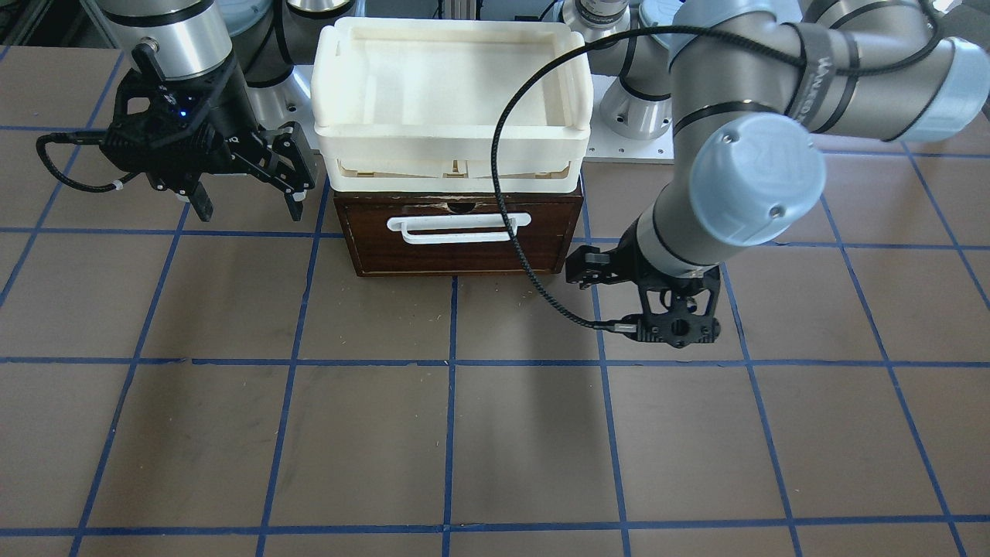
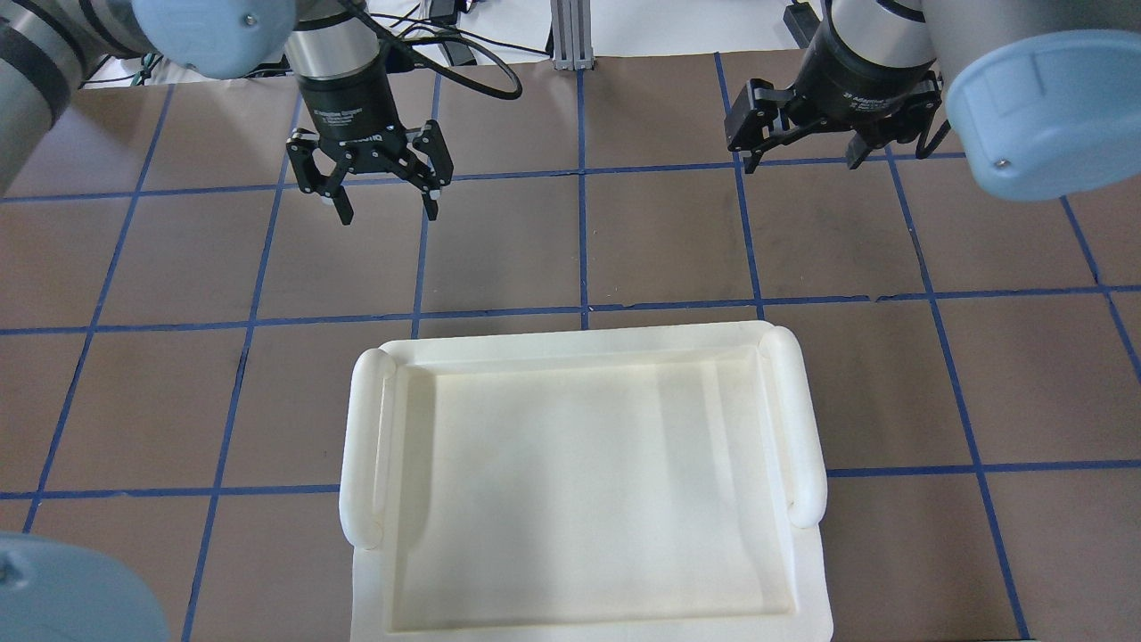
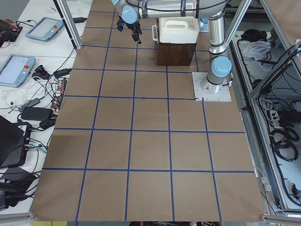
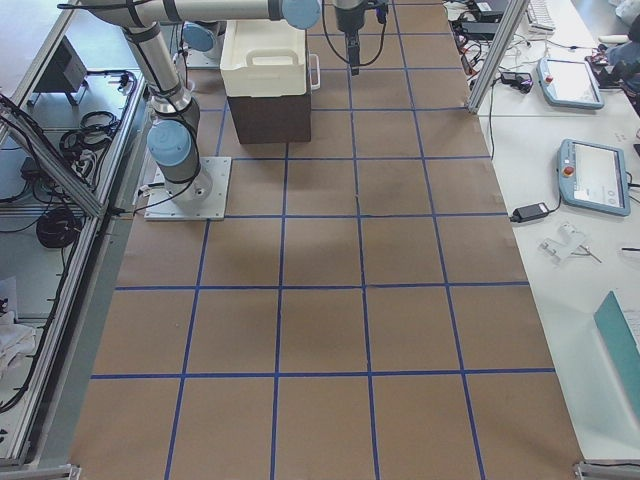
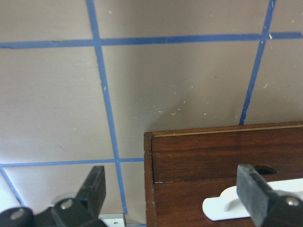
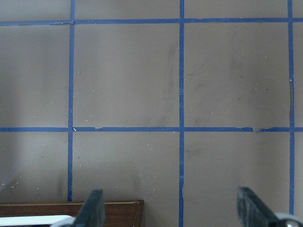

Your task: Put scissors in drawer and close it

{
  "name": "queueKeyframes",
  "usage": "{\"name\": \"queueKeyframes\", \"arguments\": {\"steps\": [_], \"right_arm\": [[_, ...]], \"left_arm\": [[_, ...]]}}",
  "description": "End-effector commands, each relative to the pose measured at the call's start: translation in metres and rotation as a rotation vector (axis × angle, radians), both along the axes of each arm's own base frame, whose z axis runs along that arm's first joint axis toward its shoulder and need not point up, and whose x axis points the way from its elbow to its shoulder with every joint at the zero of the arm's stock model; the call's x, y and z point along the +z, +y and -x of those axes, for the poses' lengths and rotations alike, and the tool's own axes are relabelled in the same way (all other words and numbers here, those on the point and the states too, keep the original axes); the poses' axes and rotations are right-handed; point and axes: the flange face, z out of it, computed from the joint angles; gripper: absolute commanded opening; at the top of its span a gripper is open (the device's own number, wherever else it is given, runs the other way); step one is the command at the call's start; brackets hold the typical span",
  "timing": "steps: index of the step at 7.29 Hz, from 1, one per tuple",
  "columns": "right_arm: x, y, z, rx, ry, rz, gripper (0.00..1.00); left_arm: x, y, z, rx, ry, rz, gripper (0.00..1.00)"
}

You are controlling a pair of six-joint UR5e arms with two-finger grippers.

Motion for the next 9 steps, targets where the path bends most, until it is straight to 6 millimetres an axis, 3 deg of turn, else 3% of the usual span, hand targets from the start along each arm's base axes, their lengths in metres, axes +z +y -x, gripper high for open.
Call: {"name": "queueKeyframes", "arguments": {"steps": [1,3,4,7,9], "right_arm": [[-0.008,0.005,0.0,-0.001,0.002,-0.056,1.0],[-0.006,0.006,0.0,-0.002,0.003,-0.048,1.0],[-0.006,0.005,0.0,0.001,0.003,-0.047,1.0],[-0.005,0.002,0.0,-0.014,-0.007,-0.028,1.0],[0.001,-0.005,-0.002,-0.014,-0.01,0.042,1.0]], "left_arm": [[0.071,0.028,-0.021,0.003,-0.021,0.153,1.0],[0.117,0.067,-0.02,0.001,-0.027,0.234,1.0],[0.12,0.081,-0.019,0.01,-0.022,0.258,1.0],[0.101,0.096,-0.021,0.008,0.006,0.288,1.0],[0.106,0.108,-0.017,0.002,0.016,0.269,1.0]]}}
